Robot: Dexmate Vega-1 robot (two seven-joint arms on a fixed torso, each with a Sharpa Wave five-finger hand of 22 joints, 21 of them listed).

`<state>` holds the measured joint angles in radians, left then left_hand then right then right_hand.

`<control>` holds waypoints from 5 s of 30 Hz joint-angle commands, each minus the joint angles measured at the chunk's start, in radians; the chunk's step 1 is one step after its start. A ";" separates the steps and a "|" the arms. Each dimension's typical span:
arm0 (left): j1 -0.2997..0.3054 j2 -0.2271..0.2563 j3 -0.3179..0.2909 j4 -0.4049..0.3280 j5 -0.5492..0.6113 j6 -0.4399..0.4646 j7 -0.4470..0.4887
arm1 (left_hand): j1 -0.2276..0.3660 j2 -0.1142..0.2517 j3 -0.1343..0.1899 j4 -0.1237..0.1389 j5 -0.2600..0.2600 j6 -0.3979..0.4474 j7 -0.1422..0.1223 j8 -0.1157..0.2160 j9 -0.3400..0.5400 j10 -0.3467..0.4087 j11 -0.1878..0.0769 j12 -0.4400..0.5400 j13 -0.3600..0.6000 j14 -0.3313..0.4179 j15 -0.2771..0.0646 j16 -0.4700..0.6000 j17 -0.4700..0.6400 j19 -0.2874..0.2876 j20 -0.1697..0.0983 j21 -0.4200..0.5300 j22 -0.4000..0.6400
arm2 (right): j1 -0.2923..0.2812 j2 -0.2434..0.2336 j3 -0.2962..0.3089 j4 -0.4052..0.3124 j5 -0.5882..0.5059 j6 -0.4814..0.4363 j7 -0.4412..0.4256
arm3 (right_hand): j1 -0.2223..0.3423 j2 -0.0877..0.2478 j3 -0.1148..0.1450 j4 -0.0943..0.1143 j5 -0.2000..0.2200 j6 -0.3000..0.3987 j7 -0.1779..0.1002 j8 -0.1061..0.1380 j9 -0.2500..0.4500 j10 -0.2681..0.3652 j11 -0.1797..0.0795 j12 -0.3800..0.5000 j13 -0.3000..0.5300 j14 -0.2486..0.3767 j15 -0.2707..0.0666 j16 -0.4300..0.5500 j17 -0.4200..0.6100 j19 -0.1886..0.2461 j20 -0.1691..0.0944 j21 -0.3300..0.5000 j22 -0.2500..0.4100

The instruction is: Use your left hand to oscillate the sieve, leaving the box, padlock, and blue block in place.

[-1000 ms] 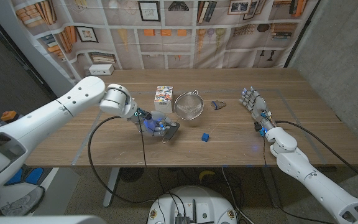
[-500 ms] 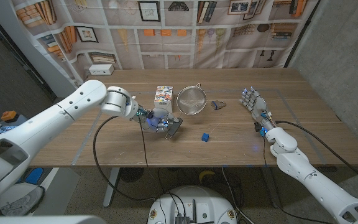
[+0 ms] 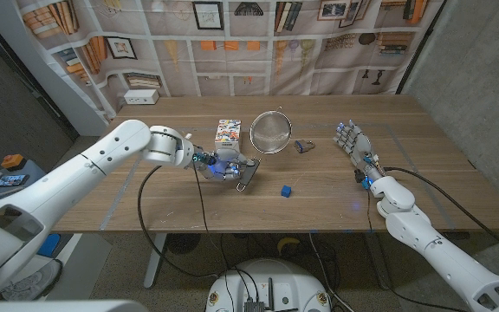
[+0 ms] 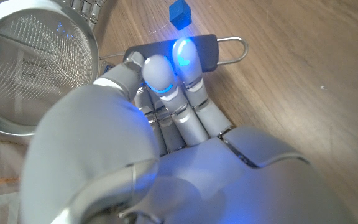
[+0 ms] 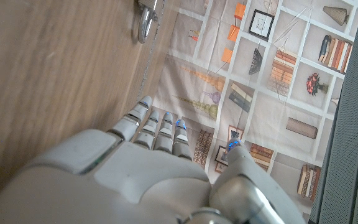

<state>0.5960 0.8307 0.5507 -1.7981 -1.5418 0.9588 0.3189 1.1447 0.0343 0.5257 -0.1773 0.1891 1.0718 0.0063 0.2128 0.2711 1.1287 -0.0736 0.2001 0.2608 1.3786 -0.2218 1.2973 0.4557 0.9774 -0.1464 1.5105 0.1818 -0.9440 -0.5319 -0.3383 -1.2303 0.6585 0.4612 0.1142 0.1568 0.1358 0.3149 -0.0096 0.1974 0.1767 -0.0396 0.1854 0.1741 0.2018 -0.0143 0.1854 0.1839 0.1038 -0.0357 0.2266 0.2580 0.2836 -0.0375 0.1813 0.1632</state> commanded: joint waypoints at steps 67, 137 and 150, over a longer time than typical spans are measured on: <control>-0.110 0.049 0.146 0.037 -0.658 -0.067 0.703 | 0.007 0.003 0.003 0.000 0.007 -0.001 0.008 0.004 0.006 0.127 -0.124 0.026 0.042 0.003 0.000 0.001 -0.004 0.005 -0.071 -0.006 0.000 | 0.033 0.032 -0.014 0.045 -0.008 0.016 -0.002 | -0.015 -0.001 0.014 -0.009 0.002 0.014 0.021 0.004 0.003 0.030 -0.010 0.009 0.000 0.008 -0.023 0.003 -0.001 0.006 -0.025 0.005 0.002; -0.057 0.062 0.130 -0.079 -0.526 -0.127 0.730 | -0.076 -0.035 -0.027 0.006 0.006 -0.169 -0.011 -0.031 -0.022 -0.123 -0.096 -0.023 -0.011 -0.014 0.000 0.002 -0.053 -0.006 -0.067 -0.043 -0.002 | -0.026 0.009 0.011 0.012 0.026 0.023 0.017 | -0.018 0.002 0.023 -0.017 0.001 0.020 0.017 0.004 0.003 0.032 -0.008 0.007 0.001 0.012 -0.013 0.006 -0.001 0.007 -0.013 0.005 0.002; -0.068 0.059 0.129 -0.083 -0.483 -0.108 0.700 | -0.103 -0.063 -0.040 0.006 0.001 -0.229 -0.010 -0.034 -0.047 -0.221 -0.080 -0.023 -0.046 -0.019 0.000 -0.008 -0.080 0.000 -0.068 -0.072 -0.006 | -0.010 0.008 0.011 0.034 0.030 0.020 0.035 | -0.018 0.003 0.024 -0.019 0.000 0.019 0.016 0.004 0.003 0.032 -0.008 0.006 0.001 0.013 -0.010 0.008 0.000 0.007 -0.011 0.005 0.003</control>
<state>0.5334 0.8895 0.6835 -1.8704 -2.0547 0.8413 1.0348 1.0461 -0.0223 0.4910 -0.1733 0.1933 0.8525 -0.0030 0.1810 0.2264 0.9201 -0.1525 0.1773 0.2184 1.3626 -0.2234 1.2903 0.3778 0.9703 -0.1431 1.4441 0.1768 -0.9665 -0.5239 -0.3283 -1.2135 0.6851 0.4827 0.1356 0.1462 0.1253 0.3330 -0.0276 0.1974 0.1893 -0.0236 0.1854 0.1741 0.2287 -0.0232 0.1925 0.1819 0.1093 -0.0413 0.2266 0.2556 0.2836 -0.0375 0.1813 0.1632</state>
